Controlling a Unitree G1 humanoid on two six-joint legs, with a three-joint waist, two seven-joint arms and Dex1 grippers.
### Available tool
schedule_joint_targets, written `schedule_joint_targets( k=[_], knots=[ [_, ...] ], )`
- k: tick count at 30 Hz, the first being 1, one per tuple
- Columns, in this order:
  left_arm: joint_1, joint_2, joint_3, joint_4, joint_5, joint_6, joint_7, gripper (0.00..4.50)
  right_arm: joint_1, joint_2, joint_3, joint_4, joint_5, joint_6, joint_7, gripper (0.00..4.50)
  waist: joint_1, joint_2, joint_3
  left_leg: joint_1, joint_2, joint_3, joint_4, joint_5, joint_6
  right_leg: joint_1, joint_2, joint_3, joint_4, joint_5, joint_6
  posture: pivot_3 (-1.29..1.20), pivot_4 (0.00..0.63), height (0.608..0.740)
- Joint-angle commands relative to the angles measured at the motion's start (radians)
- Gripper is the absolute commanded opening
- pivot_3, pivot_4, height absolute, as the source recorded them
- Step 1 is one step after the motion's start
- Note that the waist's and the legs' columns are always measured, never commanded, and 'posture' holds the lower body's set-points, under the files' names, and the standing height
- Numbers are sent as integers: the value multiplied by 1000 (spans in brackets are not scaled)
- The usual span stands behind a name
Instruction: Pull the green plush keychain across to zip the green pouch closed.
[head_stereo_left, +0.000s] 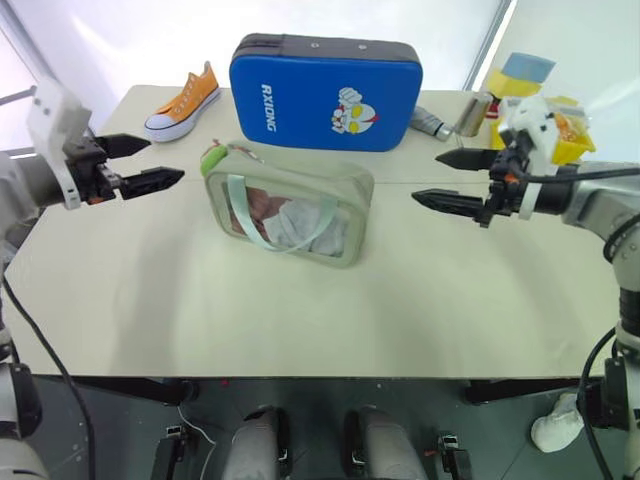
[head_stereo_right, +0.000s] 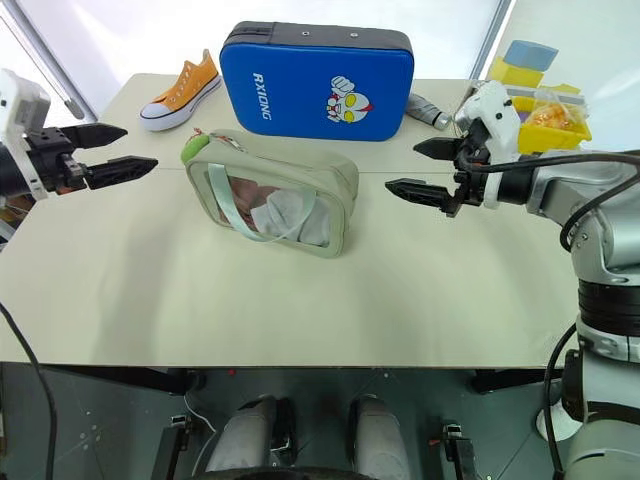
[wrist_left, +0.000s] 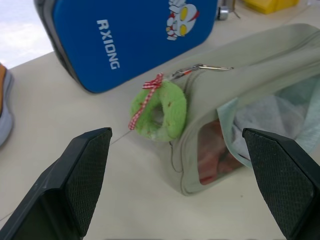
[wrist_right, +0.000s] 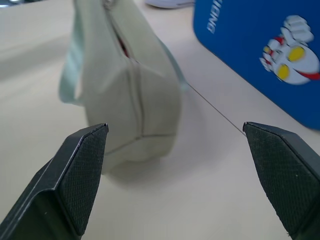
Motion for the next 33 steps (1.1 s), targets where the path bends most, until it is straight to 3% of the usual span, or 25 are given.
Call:
schedule_joint_targets(
  k=[1,8,12,17,22,25,32,33],
  knots=[
    [-19,-6,12,-16,14,-43,28,4471,-43,14,-6,-27,32,18,-15,4493,1,0,0,0,0,0,0,0,0,0,0,0,0,0,0,0,150,740],
    [-33,-22,29,-6,19,-52,81,4471,-124,66,69,-73,27,37,-52,4493,1,0,0,-2,0,0,1,1,-1,-1,0,0,0,0,0,0,150,740],
    [-20,-15,34,-20,17,-58,82,4471,-206,182,132,-82,14,47,-131,4493,-5,0,0,-2,1,0,1,1,-1,-2,1,0,0,0,0,0,150,740],
    [-12,-15,36,-106,-32,-3,69,4471,-219,277,255,-31,-92,-43,-171,4493,3,-1,0,-2,0,0,1,1,-2,-2,0,0,1,0,0,0,150,740],
    [39,-19,41,-215,-61,33,90,4471,-181,297,381,16,-214,-145,-152,4493,2,-1,0,-4,-2,0,2,1,-1,-3,-1,0,1,0,0,0,150,740],
    [71,-19,55,-250,-70,45,107,4500,-184,301,403,51,-255,-196,-133,3673,0,-1,0,-4,-1,0,2,1,-1,-3,-1,0,2,0,0,0,150,740],
    [117,-7,92,-280,-87,57,133,4500,-217,317,411,115,-310,-335,-56,56,-2,-1,0,-4,-1,0,2,1,-1,-3,0,0,3,0,0,0,150,740],
    [122,-4,95,-281,-89,57,134,4500,-223,320,404,130,-314,-368,-39,56,-2,-1,0,-4,-1,0,2,1,-1,-3,0,0,3,0,0,0,150,740]
  ],
)
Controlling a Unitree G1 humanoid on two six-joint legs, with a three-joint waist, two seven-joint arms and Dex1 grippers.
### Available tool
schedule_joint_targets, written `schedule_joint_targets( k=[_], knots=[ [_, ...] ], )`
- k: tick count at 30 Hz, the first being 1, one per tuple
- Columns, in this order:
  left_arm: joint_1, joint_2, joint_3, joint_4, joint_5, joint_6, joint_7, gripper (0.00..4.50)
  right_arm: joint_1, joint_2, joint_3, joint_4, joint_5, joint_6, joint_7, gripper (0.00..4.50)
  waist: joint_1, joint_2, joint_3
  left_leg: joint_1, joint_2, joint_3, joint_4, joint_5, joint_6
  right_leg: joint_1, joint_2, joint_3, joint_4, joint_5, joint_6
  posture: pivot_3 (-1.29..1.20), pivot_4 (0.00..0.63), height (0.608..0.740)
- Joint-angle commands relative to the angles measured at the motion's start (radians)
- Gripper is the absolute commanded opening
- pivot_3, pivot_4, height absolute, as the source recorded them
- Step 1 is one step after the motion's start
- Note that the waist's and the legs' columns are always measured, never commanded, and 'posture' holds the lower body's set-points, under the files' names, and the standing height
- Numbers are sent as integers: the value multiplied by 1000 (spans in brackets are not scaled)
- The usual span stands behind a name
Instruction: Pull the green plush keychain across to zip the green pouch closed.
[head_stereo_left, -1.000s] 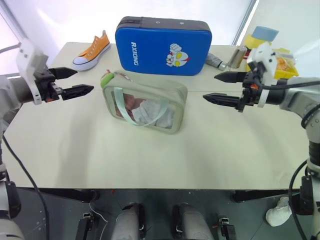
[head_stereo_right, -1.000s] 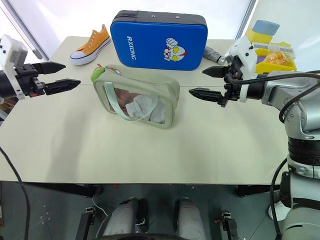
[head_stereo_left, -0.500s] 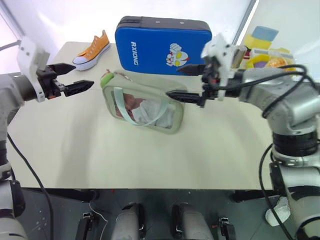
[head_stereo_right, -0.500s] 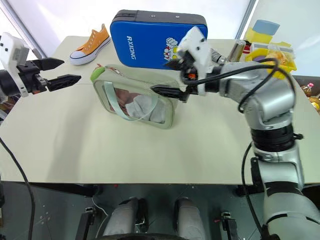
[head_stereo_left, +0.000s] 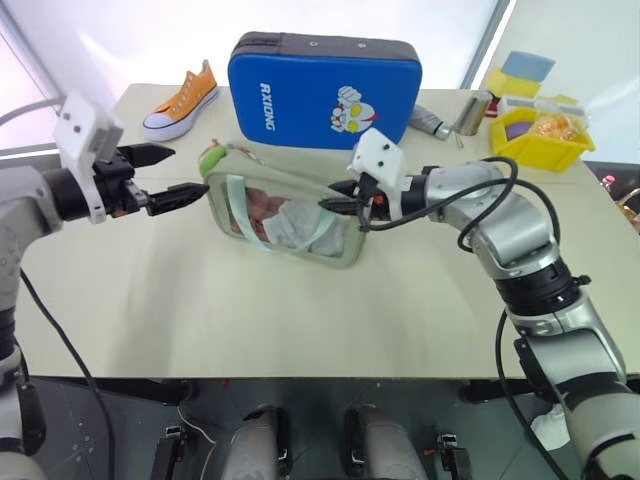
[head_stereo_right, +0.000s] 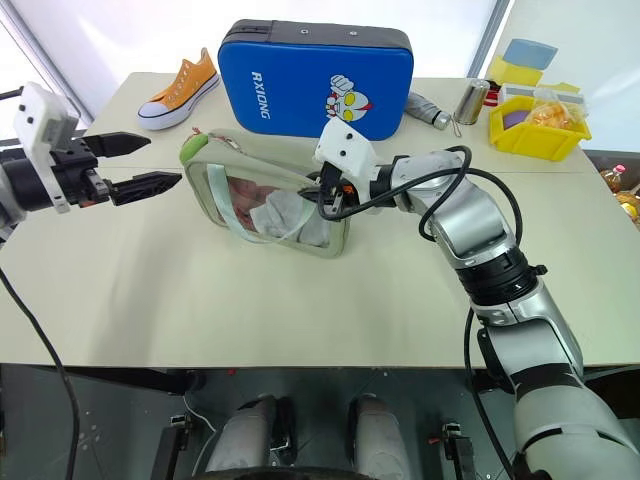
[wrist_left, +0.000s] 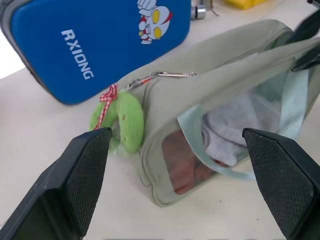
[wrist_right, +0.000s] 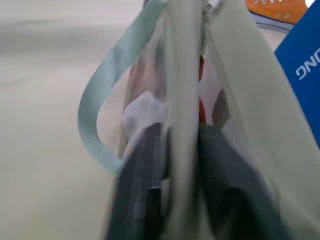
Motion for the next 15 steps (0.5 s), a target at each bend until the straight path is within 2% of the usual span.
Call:
schedule_joint_targets(
  k=[1,5,10,15],
  knots=[
    [5,25,58,-33,-16,0,7,4500,-53,11,-25,28,-22,-137,56,56,0,0,0,0,0,0,0,0,0,0,0,0,0,0,0,0,150,740],
    [13,37,67,-23,-16,-5,9,4500,-93,-23,-42,158,-56,-348,180,56,0,0,0,0,0,0,0,0,0,0,0,0,0,0,0,0,150,740],
    [18,30,69,-29,-19,-6,20,4500,-82,-37,-53,280,-71,-508,286,56,1,0,0,0,0,0,0,0,0,0,0,0,0,0,0,0,150,740],
    [34,23,66,-42,-22,-6,30,4500,-64,-28,-68,264,-53,-466,300,56,0,0,0,0,0,0,0,0,0,0,0,0,0,0,0,0,150,740]
  ],
)
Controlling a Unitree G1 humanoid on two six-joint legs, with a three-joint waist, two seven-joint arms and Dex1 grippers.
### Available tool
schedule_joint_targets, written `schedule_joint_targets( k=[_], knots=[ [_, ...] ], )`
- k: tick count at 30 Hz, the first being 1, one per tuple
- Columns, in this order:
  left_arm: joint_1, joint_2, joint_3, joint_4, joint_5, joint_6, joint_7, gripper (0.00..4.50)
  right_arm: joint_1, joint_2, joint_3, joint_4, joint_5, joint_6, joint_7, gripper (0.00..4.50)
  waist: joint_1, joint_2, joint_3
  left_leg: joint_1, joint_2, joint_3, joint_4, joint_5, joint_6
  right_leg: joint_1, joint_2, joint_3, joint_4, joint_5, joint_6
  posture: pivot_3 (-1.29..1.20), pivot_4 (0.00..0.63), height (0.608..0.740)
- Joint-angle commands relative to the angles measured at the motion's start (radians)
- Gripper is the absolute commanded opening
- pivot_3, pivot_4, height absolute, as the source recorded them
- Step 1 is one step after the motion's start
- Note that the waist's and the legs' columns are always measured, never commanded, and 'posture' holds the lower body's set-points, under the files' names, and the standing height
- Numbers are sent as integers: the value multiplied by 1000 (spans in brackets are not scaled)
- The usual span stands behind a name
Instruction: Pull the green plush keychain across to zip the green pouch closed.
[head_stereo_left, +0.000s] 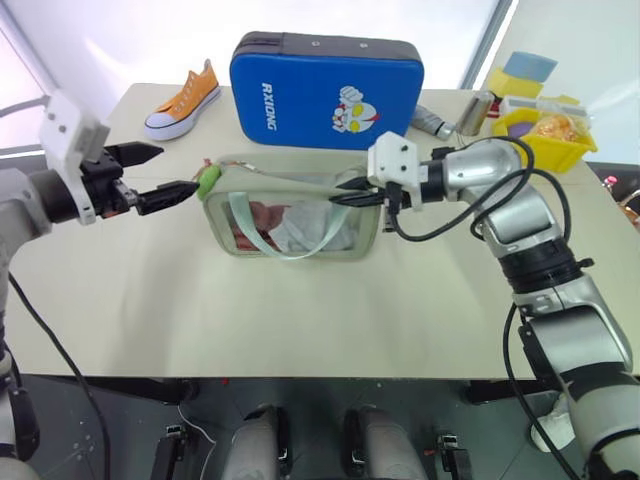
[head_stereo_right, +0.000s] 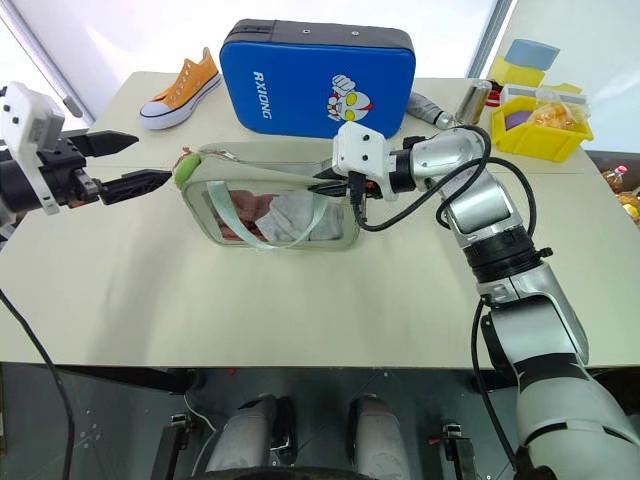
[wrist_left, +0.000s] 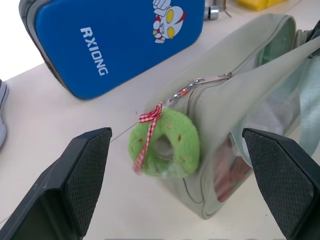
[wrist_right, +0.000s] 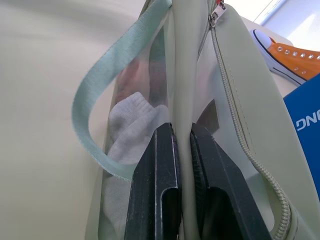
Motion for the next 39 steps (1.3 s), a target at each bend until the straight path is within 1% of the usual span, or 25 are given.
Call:
schedule_joint_targets(
  k=[1,4,6,11,13,15,20,21,23,25,26,27,35,38,39],
  knots=[
    [-5,10,28,-27,-7,-8,8,4500,8,2,-49,-76,31,60,2,404,0,0,0,0,0,0,0,0,0,0,0,0,0,0,0,0,150,740],
    [-14,9,18,-8,-3,-15,7,4500,28,6,-66,-128,37,120,-21,1605,1,0,0,0,0,0,0,0,0,0,0,0,1,0,0,0,150,740],
    [-21,11,14,24,8,-26,6,4500,37,-22,-87,-163,35,151,-24,2638,1,0,0,0,0,0,0,0,0,0,0,0,1,0,0,0,150,740],
    [12,30,30,112,45,-75,-10,4500,92,-118,-154,-289,73,277,-18,2638,4,0,0,0,0,0,0,0,0,0,0,0,1,0,0,0,150,740],
    [20,33,30,125,49,-90,-17,4500,118,-136,-173,-336,87,330,-33,2638,4,0,0,0,0,0,0,0,0,0,-1,0,1,0,0,0,150,740],
    [14,28,22,129,52,-97,-16,4500,134,-135,-184,-360,97,367,-51,2638,2,0,0,0,0,0,0,0,0,0,-1,0,1,0,0,0,150,740],
    [-33,9,-20,139,53,-101,-24,4500,167,-101,-164,-364,85,370,-87,2638,1,0,0,1,0,0,0,0,0,0,0,0,1,0,0,0,150,740],
    [-42,4,-28,140,51,-100,-27,4500,167,-91,-163,-362,91,377,-91,2405,1,0,0,1,0,0,0,0,0,0,0,0,1,0,0,0,150,740],
    [-56,-13,-44,135,52,-97,-20,4500,170,-82,-158,-361,95,379,-90,1782,2,0,0,1,0,1,0,0,0,0,0,0,1,0,0,0,150,740],
    [-66,-35,-64,128,56,-98,-11,4500,169,-74,-153,-360,93,378,-93,776,3,0,0,1,0,1,0,0,0,0,0,0,1,0,0,0,150,740],
    [-68,-46,-72,123,57,-97,-8,4500,168,-70,-152,-360,92,377,-95,187,3,0,0,1,0,0,0,0,0,0,0,0,1,0,0,0,150,740],
    [-73,-60,-80,123,58,-96,-2,4500,166,-67,-149,-359,88,374,-99,58,3,0,0,1,0,1,0,0,0,0,0,0,1,0,0,0,150,740],
    [-109,-159,-109,160,77,-103,49,4500,181,-62,-144,-382,89,374,-105,58,2,0,0,1,0,0,0,0,0,0,0,0,2,0,0,0,150,740],
    [-122,-177,-109,183,82,-107,56,3681,184,-60,-144,-390,90,379,-109,0,3,0,0,1,0,0,0,0,0,0,0,0,2,0,0,0,150,740],
    [-120,-176,-112,183,81,-107,48,3242,185,-60,-144,-392,91,380,-110,0,3,0,0,1,0,0,0,0,0,0,0,0,2,0,0,0,150,740]
  ],
)
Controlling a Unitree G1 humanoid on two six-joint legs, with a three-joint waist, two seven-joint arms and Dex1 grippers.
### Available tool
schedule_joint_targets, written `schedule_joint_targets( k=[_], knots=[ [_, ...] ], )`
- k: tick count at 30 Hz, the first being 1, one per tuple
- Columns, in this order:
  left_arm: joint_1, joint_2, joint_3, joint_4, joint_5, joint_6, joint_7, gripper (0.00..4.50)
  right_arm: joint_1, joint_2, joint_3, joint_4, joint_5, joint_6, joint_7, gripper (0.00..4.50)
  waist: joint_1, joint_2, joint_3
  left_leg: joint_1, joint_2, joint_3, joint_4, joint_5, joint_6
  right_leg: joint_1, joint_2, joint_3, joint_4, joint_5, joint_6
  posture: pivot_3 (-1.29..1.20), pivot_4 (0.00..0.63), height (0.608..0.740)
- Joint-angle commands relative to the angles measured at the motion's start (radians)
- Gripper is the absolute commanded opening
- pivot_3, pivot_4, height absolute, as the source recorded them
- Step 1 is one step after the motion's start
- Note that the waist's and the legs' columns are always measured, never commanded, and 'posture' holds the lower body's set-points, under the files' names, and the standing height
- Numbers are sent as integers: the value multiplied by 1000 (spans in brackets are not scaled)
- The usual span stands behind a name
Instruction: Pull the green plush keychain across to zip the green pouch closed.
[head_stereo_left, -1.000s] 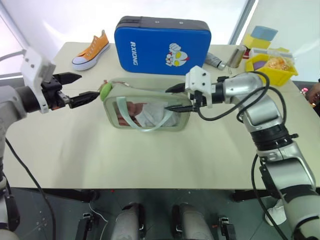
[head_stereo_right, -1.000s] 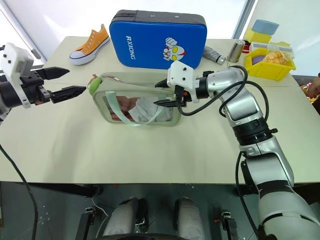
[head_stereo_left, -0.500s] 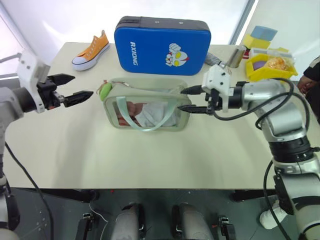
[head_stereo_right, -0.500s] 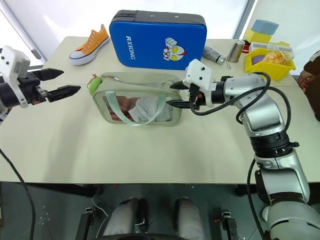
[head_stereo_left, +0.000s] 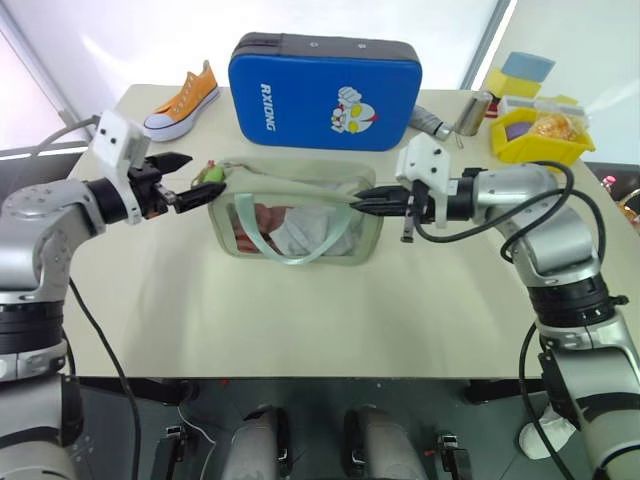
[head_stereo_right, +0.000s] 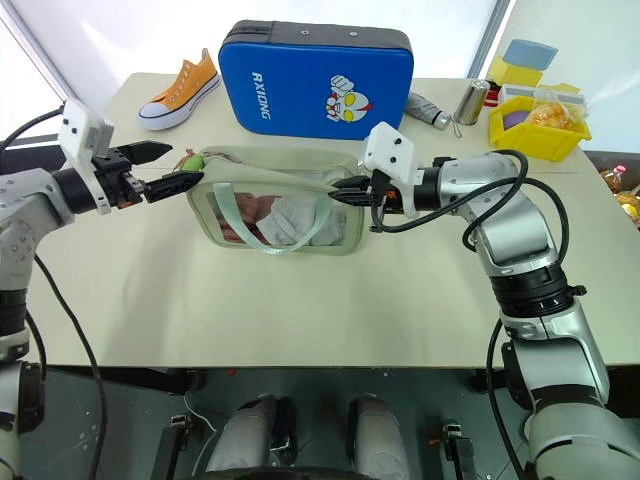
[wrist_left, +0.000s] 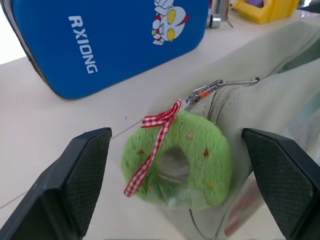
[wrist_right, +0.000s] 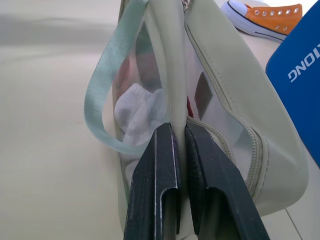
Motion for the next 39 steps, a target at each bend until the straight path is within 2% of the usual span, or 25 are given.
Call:
schedule_joint_targets(
  k=[1,6,10,15,22,27,30,32,33,34,36,39],
  knots=[
    [-15,7,5,-2,7,-13,-9,2678,1,2,-8,-49,11,-2,-3,0,-1,0,0,0,0,0,0,0,0,0,0,0,0,0,0,0,150,740],
    [-4,27,12,2,12,-7,-28,108,2,-4,-11,-48,7,-6,-4,0,-1,0,0,0,0,0,0,0,0,0,0,0,0,0,0,0,150,740],
    [-15,34,17,-1,15,-9,-37,47,-1,-3,-12,-44,6,-9,-5,0,-1,0,0,0,0,0,0,0,0,0,0,0,0,0,0,0,150,740],
    [-133,-3,-5,-53,-16,18,-25,47,-7,0,-11,-34,2,-17,-7,0,1,0,0,0,0,0,0,0,0,0,0,0,0,0,0,0,150,740],
    [-174,-42,-173,-236,6,35,-83,47,-11,9,-6,-21,-9,-28,-13,0,-3,0,0,1,-1,0,0,0,0,1,0,0,0,0,0,0,150,740],
    [-197,-93,-220,-215,72,-15,-33,47,-7,6,-8,-30,-12,-20,-22,0,1,0,0,2,1,-1,0,1,-1,1,3,1,0,0,0,0,150,740],
    [-193,-86,-227,-220,87,-34,-55,1006,-7,8,-10,-32,-11,-16,-28,0,0,0,0,2,1,0,0,1,-1,2,2,1,0,0,0,0,150,740],
    [-187,-65,-211,-233,69,-13,-79,1967,-9,8,-10,-26,-14,-19,-31,0,1,0,0,2,1,-1,0,1,-1,2,3,1,0,0,0,0,150,740],
    [-186,-55,-204,-238,63,-4,-87,2229,-9,8,-10,-24,-14,-20,-32,0,0,0,0,2,1,-1,0,1,-1,2,3,1,0,0,0,0,150,740],
    [-185,-45,-198,-240,60,1,-93,2792,-10,8,-10,-22,-15,-21,-31,0,0,0,0,2,1,-1,0,1,-1,2,3,1,0,0,0,0,150,740],
    [-183,21,-165,-245,37,24,-142,3696,-13,7,-11,-13,-17,-25,-31,0,-1,0,0,2,1,-1,0,1,-1,2,3,1,0,0,0,0,150,740],
    [-183,118,-112,-223,13,52,-191,3696,-18,6,-12,-2,-19,-32,-30,0,-2,0,0,2,1,-1,0,1,-1,1,3,1,0,0,0,0,150,740]
  ],
)
